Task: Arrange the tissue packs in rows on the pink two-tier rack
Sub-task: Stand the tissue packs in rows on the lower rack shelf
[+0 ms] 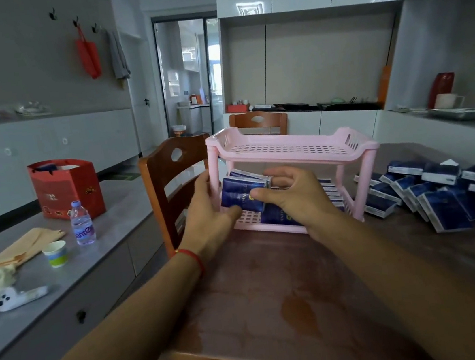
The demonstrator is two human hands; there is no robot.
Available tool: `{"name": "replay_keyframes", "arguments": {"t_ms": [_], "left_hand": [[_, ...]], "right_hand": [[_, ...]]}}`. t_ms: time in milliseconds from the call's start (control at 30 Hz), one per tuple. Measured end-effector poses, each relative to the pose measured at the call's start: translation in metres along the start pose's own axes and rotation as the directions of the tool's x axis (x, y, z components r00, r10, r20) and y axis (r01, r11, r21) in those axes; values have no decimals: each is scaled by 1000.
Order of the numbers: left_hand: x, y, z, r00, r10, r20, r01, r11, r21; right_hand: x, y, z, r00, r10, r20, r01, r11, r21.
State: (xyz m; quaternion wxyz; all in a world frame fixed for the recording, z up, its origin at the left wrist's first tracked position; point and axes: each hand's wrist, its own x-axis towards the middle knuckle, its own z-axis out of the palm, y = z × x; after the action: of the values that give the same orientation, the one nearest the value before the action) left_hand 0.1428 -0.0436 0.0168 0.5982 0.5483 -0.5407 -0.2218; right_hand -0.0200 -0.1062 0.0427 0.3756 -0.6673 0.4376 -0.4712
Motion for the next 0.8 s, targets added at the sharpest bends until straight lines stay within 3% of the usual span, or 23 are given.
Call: {"name": "replay_keyframes", "arguments": {"t_ms": [333, 533, 800], "left_hand": [[-6, -8, 2, 999, 36, 26, -37, 998, 46], [-7, -6, 0, 999, 31, 26, -33, 996, 82], [-7, -5, 1, 1000, 21, 19, -23, 995, 97]], "right_hand": [[35, 0, 16, 996, -49, 72, 71, 934, -349], [55, -7, 14, 981, -1, 193, 114, 810, -576], [86, 0, 21, 968, 137, 211, 14, 809, -588]]}}
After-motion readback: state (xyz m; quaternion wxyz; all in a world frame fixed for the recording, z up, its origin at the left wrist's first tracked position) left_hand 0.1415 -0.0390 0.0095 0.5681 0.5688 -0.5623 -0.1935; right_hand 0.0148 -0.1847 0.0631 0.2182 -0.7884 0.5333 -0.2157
